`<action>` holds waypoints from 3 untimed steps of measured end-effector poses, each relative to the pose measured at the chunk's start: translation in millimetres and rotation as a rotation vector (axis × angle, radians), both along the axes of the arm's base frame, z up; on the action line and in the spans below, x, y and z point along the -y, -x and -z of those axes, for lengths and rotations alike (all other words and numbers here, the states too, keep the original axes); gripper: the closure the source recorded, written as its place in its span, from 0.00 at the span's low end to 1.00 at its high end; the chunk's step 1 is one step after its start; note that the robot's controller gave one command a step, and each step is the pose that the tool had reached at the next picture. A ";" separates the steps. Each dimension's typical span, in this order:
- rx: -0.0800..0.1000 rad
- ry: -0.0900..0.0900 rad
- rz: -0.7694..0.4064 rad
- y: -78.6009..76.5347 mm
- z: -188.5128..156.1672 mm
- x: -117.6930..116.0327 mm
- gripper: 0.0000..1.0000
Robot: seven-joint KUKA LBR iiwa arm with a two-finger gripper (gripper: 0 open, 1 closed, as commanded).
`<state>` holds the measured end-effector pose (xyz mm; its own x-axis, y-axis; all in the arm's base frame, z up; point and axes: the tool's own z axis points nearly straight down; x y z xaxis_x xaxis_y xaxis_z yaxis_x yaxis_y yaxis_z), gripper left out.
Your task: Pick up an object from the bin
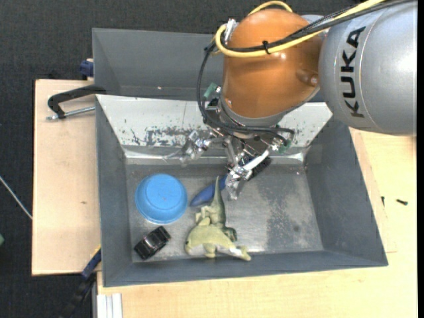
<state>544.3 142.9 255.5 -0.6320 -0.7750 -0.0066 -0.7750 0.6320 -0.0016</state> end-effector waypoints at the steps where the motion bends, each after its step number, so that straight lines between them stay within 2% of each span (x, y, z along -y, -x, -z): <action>1: -0.003 0.005 -0.377 23.4 181.4 22.0 0.00; 2: 0.006 0.004 -0.587 -7.1 144.9 25.9 0.00; 3: -0.002 0.002 -0.587 -5.3 146.3 25.4 1.00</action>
Offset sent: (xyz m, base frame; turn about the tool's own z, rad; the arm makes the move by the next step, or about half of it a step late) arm -0.0253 -0.0246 -0.1855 -0.3784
